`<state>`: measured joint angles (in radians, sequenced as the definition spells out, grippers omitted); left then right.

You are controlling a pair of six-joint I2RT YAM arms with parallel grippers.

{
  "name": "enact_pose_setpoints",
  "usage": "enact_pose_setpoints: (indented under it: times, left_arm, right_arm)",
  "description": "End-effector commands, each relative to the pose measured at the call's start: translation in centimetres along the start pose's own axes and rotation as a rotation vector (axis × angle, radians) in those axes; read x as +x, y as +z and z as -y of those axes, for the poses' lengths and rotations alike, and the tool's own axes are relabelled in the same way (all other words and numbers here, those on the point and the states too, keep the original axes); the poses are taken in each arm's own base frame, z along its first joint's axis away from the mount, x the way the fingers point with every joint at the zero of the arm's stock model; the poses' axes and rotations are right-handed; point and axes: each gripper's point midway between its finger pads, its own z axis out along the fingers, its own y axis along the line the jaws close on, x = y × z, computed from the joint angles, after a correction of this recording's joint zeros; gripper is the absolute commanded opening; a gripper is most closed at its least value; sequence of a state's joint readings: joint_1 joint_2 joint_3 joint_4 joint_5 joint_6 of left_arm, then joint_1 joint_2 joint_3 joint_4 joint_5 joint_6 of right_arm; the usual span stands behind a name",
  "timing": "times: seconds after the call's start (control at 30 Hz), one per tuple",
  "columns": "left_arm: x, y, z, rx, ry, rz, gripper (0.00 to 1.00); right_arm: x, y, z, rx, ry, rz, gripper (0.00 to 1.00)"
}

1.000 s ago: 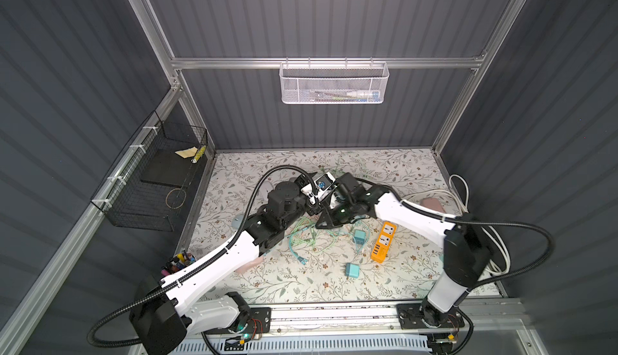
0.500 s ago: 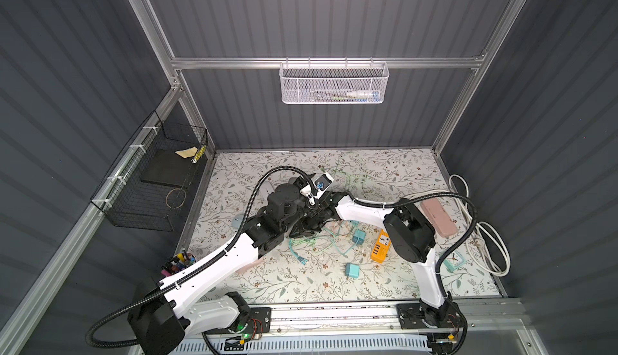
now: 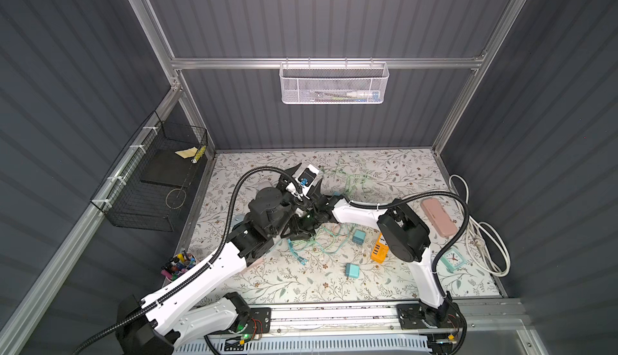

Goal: Unplug the wireless mouse
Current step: Place the power cord at the center of the board.

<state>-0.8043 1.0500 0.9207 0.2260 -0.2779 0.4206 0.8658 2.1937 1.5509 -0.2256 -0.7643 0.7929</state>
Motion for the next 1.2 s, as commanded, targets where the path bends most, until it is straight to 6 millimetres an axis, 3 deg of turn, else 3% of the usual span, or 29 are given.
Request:
enact_pose_setpoints:
  times: [0.0,0.23,0.4,0.67,1.03,1.1,1.17]
  left_arm:
    - [-0.2,-0.1,-0.3,-0.012,-0.017,0.009,0.75]
    - [-0.2,0.0,0.0,0.001,-0.015,0.008,0.74]
    - [-0.3,0.1,0.1,0.011,-0.017,0.008,0.74]
    - [-0.2,0.0,0.2,0.013,-0.017,0.007,0.74]
    - [-0.4,-0.1,0.0,0.01,-0.014,0.013,0.74]
    - [-0.4,-0.1,0.0,0.01,-0.014,0.012,0.74]
    - [-0.5,-0.2,0.0,0.009,-0.012,0.013,0.73]
  right_arm:
    - [0.1,0.7,0.7,0.001,0.029,-0.01,0.53]
    - [0.5,-0.6,0.6,0.028,0.033,0.028,0.54]
    - [0.6,0.1,1.6,0.039,0.07,0.021,0.53]
    - [-1.0,1.1,1.1,0.005,0.083,0.033,0.5]
    - [-1.3,2.7,2.7,0.012,0.144,0.017,0.49]
    - [-1.4,2.7,2.6,0.006,0.143,0.018,0.44]
    - [-1.5,2.4,2.0,-0.004,0.134,0.023,0.31]
